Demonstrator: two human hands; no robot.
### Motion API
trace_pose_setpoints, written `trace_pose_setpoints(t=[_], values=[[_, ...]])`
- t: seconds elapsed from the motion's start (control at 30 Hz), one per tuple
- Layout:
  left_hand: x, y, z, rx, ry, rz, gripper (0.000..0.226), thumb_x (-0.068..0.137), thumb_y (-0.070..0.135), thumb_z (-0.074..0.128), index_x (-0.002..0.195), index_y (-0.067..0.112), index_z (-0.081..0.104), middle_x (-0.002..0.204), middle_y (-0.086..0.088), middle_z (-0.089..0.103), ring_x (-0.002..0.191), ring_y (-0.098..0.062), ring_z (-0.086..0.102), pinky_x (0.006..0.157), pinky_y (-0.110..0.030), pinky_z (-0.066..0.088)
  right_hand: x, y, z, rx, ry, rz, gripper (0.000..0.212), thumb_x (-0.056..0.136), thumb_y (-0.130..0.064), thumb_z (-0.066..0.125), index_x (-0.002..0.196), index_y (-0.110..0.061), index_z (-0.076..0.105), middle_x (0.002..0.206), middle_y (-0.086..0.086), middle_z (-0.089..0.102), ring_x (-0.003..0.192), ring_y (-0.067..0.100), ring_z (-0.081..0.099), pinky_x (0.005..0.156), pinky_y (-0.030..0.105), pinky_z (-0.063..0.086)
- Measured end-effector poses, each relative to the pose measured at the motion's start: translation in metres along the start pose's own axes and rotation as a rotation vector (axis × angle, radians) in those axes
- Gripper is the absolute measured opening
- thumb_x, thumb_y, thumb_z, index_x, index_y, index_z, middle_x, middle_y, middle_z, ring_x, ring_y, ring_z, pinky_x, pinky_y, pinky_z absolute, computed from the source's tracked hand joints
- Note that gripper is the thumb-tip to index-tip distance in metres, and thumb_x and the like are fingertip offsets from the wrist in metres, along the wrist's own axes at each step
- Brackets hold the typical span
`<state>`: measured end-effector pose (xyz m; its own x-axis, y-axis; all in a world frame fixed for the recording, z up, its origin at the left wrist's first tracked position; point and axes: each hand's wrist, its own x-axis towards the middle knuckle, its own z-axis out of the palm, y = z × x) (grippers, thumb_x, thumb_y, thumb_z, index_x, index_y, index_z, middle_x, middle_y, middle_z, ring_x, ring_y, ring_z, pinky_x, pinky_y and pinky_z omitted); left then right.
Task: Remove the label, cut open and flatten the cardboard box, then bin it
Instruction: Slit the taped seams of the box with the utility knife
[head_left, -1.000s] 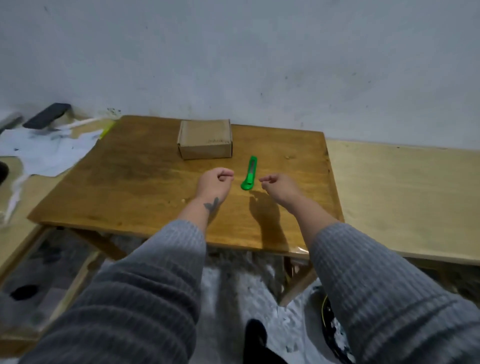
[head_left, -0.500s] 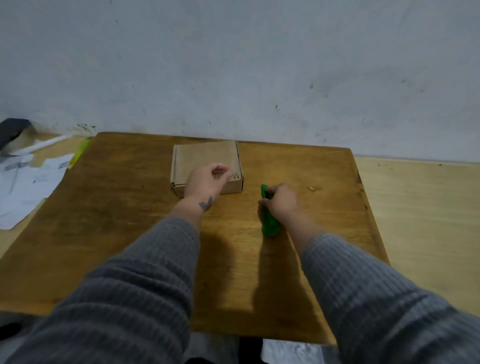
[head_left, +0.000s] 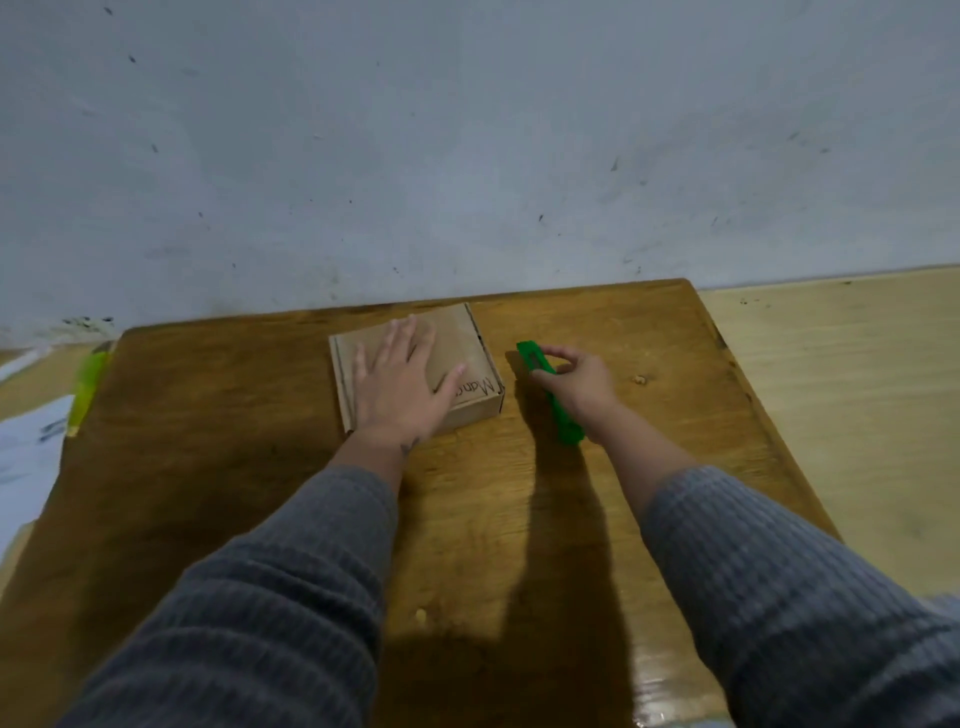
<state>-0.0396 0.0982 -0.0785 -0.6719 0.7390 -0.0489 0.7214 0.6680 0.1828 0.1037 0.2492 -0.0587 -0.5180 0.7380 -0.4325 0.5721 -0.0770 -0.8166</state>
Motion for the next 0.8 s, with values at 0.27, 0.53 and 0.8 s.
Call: trace_pose_setpoints(t=[0.27,0.53,0.8], values=[[-0.011,-0.020,-0.004,0.002,-0.013,0.085,0.073,0.093,0.068,0.018,0.154,0.031,0.007,0.163,0.007,-0.005,0.149,-0.013,-0.008,0.120,-0.049,-0.003,-0.033,-0.039,0.011,0.381,-0.201,0.043,0.063,0.093,-0.001,0.049,0.147,-0.026,0.029,0.114,0.011,0.061,0.086,0.021,0.059,0.072,0.033,0.051],[-0.026,-0.032,-0.006,0.006,-0.015,0.095,0.072,0.094,0.066,0.019,0.154,0.031,0.005,0.163,0.008,-0.006,0.149,-0.013,-0.008,0.120,-0.050,-0.001,-0.065,-0.039,0.035,0.436,-0.220,0.001,0.068,0.092,0.010,0.041,0.149,-0.018,0.019,0.129,0.017,0.053,0.085,0.017,0.059,0.073,0.028,0.054],[-0.030,-0.034,-0.004,0.001,0.012,0.103,0.074,0.092,0.068,0.016,0.155,0.030,0.005,0.163,0.006,-0.006,0.149,-0.014,-0.009,0.119,-0.050,-0.002,-0.074,-0.036,0.067,-0.453,0.273,-0.265,0.045,0.095,-0.013,0.050,0.140,-0.022,0.044,0.118,0.011,0.066,0.092,0.026,0.066,0.075,0.037,0.057]])
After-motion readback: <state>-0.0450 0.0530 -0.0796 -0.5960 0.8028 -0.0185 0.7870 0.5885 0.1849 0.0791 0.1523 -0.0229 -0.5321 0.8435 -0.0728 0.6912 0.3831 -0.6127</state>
